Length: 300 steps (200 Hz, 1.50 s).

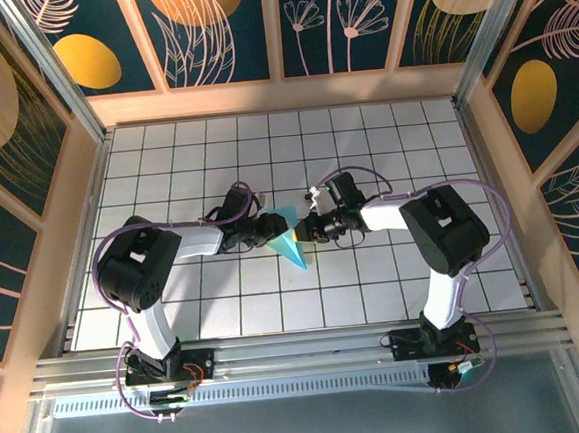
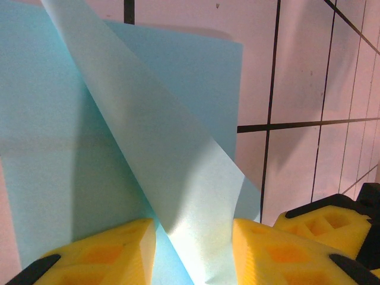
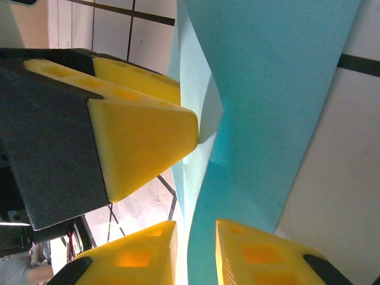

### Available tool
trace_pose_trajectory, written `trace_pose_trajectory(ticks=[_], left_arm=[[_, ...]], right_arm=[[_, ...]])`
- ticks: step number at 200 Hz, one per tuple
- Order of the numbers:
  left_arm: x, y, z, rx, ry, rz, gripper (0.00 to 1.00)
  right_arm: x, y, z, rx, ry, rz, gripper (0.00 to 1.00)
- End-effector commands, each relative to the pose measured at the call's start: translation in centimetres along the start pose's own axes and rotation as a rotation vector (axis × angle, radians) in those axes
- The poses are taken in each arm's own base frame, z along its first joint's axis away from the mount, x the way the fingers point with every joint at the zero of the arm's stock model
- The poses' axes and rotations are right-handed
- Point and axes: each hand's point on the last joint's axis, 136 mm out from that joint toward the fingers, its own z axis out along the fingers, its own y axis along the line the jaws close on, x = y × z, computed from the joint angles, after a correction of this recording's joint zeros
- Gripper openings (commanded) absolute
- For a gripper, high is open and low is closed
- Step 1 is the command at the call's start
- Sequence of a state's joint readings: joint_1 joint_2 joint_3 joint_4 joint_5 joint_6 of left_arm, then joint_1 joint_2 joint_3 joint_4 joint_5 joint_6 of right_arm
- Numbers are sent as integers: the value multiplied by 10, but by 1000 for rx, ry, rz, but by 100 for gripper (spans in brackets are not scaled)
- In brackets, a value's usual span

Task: Fold a paper plane with a square sheet of paper (fold left side to right side)
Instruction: Fourth fold the wing at the center of the table.

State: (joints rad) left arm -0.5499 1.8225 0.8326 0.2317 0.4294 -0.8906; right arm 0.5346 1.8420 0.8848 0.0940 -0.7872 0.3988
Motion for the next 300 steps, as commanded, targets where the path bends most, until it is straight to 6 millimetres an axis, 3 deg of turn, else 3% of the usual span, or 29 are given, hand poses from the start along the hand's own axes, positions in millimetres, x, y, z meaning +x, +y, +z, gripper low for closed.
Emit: trace_pose_trajectory(ticks=[1,68,141,300], left_arm=[[9,28,8,-95,26,-10,39],[10,28,7,-95,27,-9,39],[9,27,5,-97,22,-5,39],[9,28,4,-102,20,-6,40]], right_arm=[[-1,4,4,-13,19,-8,23],[3,9,11,-24,38,-19,21],[4,-2,10,20,38,-3,0],[13,-24,13,103,59,27,0]])
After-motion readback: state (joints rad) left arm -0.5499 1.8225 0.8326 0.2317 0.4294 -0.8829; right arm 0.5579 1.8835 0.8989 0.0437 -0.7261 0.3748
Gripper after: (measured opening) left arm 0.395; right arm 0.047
